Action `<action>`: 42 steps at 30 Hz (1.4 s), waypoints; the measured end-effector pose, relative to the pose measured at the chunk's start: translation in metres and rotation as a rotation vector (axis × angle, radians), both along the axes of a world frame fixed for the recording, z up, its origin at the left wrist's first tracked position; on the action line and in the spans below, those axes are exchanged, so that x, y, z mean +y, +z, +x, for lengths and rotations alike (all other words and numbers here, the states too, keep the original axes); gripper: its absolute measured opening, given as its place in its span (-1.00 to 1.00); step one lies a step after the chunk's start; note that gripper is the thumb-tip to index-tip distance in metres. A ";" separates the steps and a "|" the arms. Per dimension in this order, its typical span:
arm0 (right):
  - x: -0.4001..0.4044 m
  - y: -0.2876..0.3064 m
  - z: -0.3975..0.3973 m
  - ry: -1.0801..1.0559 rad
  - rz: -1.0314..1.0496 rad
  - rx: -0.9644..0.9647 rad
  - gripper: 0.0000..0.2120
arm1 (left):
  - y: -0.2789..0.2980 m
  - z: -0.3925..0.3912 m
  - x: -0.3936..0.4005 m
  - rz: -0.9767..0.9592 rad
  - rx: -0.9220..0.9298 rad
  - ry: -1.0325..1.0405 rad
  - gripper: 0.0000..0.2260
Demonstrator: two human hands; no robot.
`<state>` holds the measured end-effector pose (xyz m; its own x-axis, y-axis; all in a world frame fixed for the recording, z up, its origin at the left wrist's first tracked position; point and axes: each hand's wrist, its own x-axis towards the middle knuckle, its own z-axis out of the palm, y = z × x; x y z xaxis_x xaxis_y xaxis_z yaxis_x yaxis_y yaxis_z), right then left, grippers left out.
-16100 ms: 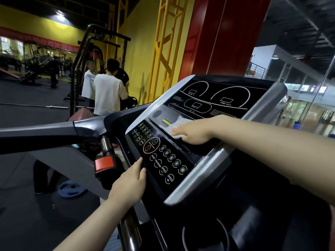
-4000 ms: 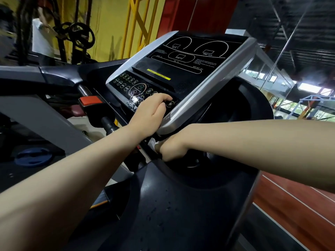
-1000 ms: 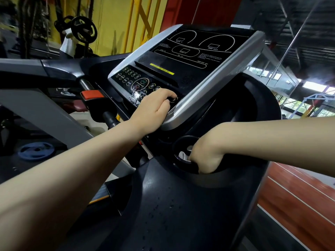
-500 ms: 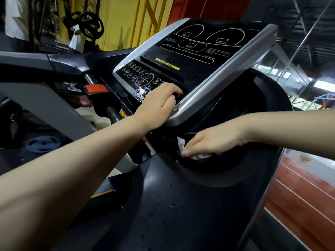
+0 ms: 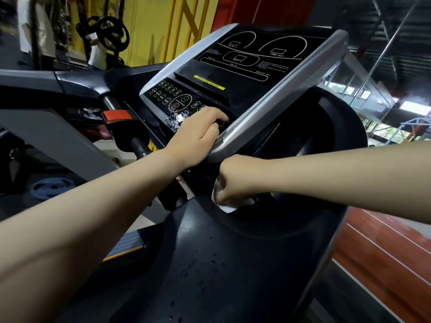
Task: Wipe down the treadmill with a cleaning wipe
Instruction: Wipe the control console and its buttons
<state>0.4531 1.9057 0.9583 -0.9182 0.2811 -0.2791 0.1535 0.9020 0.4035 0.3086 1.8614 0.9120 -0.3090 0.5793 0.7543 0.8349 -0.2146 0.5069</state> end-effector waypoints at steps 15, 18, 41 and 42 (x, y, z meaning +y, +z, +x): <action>0.058 0.048 0.019 0.805 0.268 -0.381 -0.93 | -0.002 -0.001 -0.001 0.010 0.015 0.005 -0.63; 0.060 0.048 0.019 0.811 0.278 -0.414 -0.88 | -0.002 -0.001 -0.002 0.008 0.015 0.003 -0.63; 0.053 0.024 0.014 0.241 0.382 -0.195 -0.78 | -0.003 0.000 0.000 0.021 -0.064 0.004 -0.65; 0.050 0.024 0.013 0.283 0.363 -0.201 -0.79 | -0.003 -0.001 0.001 0.025 -0.068 0.002 -0.65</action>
<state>0.4658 1.9554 0.9818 -0.9105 0.1404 -0.3889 -0.1903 0.6928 0.6955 0.3081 1.8619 0.9091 -0.3610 0.5597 0.7459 0.7993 -0.2264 0.5567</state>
